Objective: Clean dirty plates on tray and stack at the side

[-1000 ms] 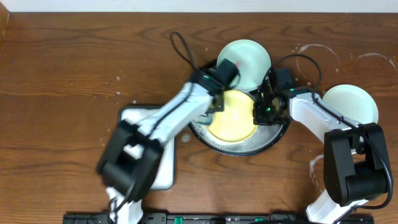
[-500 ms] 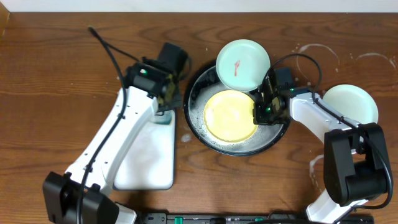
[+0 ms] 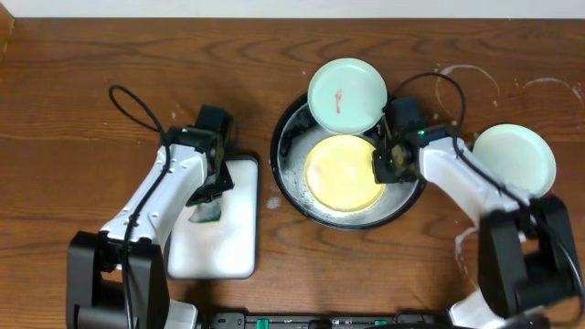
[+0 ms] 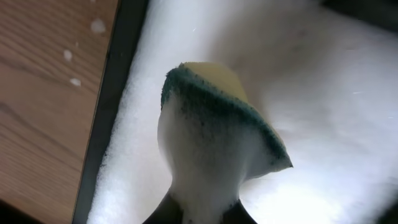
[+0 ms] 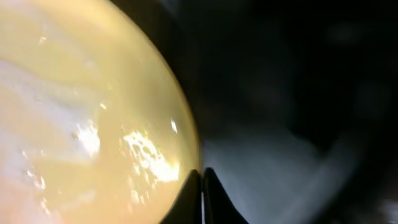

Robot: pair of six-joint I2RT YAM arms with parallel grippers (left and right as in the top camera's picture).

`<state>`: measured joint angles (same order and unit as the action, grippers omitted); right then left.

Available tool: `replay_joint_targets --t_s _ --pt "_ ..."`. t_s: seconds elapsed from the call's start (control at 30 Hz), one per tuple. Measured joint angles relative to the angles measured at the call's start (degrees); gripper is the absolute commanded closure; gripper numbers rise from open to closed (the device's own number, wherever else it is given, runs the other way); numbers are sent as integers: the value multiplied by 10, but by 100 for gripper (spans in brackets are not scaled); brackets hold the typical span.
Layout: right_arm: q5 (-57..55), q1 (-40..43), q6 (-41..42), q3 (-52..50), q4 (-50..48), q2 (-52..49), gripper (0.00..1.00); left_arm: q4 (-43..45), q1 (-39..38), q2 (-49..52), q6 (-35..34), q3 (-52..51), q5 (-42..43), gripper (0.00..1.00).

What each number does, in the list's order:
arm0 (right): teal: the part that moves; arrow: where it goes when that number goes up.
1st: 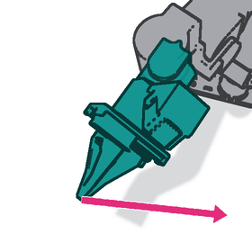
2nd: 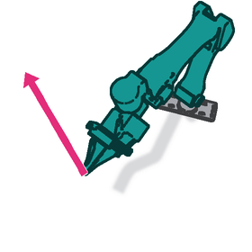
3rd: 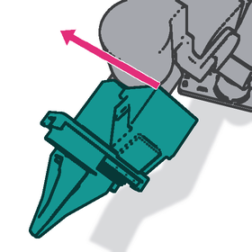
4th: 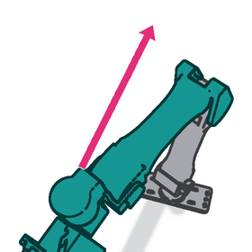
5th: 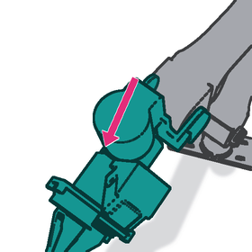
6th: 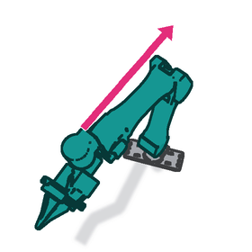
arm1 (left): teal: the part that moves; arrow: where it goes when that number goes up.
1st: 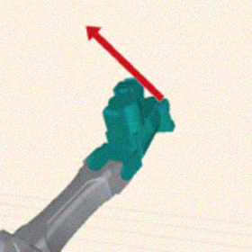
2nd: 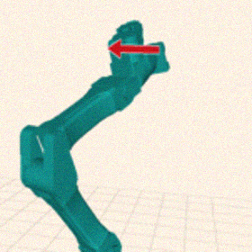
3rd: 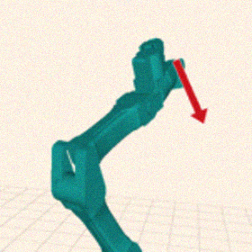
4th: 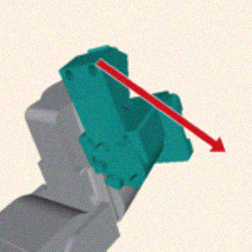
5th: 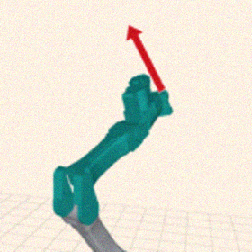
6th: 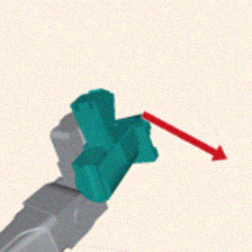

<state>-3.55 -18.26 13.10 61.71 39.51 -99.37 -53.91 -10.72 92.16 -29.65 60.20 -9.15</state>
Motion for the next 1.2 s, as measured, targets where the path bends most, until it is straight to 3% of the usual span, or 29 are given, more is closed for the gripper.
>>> replay_joint_targets --t_s 0.2,0.33,0.4,0.47,0.73,0.8,0.87,0.97,1.2 --pt "-181 -78 -26 3 -2 134 99 20 2 0 1 -2 2 92" --pt "-234 -117 -37 4 -3 164 99 26 2 0 1 -2 2 92" --pt "-230 -116 -40 4 1 163 98 25 2 0 1 -2 2 91" --pt "-210 -107 -40 4 2 159 89 25 2 0 1 -2 2 88" --pt "-15 19 -31 4 -2 115 82 44 2 0 1 -5 4 87" --pt "36 54 -30 4 0 91 82 50 2 0 1 -9 16 83" --pt "78 80 -30 4 1 59 79 54 2 0 3 -11 30 73" --pt "132 95 -36 4 -2 16 71 55 2 0 13 -13 49 47" --pt "210 95 -59 4 -31 -62 75 -23 2 0 33 7 69 39"
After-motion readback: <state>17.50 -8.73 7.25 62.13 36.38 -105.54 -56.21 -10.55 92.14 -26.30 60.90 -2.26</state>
